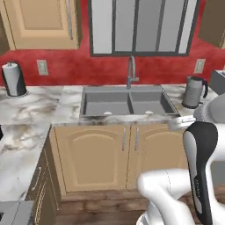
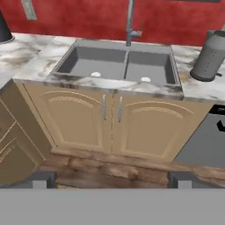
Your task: Navigate to the sink.
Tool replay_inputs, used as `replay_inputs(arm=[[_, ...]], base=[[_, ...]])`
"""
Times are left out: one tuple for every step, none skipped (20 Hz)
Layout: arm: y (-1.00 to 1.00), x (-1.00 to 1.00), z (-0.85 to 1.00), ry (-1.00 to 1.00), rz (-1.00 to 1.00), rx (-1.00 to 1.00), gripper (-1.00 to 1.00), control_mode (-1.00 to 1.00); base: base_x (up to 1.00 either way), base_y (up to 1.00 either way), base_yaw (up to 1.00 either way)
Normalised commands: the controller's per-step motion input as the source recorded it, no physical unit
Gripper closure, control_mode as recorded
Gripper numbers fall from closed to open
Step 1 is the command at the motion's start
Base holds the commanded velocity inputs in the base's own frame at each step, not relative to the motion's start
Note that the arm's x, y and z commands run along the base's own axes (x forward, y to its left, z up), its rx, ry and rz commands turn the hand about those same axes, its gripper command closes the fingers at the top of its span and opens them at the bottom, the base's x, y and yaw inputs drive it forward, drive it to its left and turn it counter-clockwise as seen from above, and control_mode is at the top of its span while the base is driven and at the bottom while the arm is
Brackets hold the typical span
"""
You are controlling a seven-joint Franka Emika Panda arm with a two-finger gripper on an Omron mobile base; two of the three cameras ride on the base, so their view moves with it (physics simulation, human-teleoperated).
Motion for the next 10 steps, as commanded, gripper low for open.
replay_inputs(arm=[[0.0,0.0,0.0,0.0,0.0,0.0,-1.0,1.0],[0.0,0.0,0.0,0.0,0.0,0.0,-1.0,1.0],[0.0,0.0,0.0,0.0,0.0,0.0,-1.0,1.0],[0.0,0.0,0.0,0.0,0.0,0.0,-1.0,1.0],[0.0,0.0,0.0,0.0,0.0,0.0,-1.0,1.0],[0.0,0.0,0.0,0.0,0.0,0.0,-1.0,1.0],[0.0,0.0,0.0,0.0,0.0,0.0,-1.0,1.0],[0.0,0.0,0.0,0.0,0.0,0.0,-1.0,1.0],[0.0,0.0,0.0,0.0,0.0,0.0,-1.0,1.0],[0.0,0.0,0.0,0.0,0.0,0.0,-1.0,1.0]], base=[[0.99,1.0,-0.61],[1.0,1.0,-0.57],[1.0,1.0,-0.52],[1.0,1.0,-0.48],[0.8,1.0,-0.44],[0.69,0.98,-0.43],[0.64,0.64,-0.38],[0.66,0.31,-0.34],[0.81,0.0,-0.26],[0.81,0.0,-0.23]])
